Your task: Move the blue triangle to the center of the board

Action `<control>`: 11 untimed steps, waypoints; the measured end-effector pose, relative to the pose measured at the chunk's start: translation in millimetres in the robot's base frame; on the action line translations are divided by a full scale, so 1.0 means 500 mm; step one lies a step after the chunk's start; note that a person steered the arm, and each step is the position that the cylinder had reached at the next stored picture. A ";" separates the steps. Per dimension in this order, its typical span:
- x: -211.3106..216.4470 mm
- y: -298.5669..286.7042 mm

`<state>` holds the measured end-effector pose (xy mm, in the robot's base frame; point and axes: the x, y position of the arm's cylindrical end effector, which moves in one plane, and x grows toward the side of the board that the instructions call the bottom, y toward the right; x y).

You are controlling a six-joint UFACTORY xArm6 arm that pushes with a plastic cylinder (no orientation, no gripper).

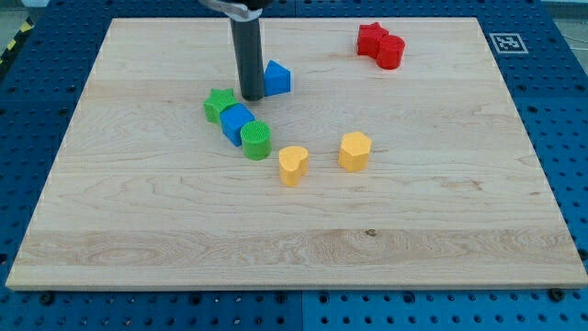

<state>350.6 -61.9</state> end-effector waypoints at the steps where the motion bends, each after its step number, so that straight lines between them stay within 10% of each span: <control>1: -0.045 -0.008; 5: -0.152 0.179; 8: -0.147 0.054; 11: 0.024 0.066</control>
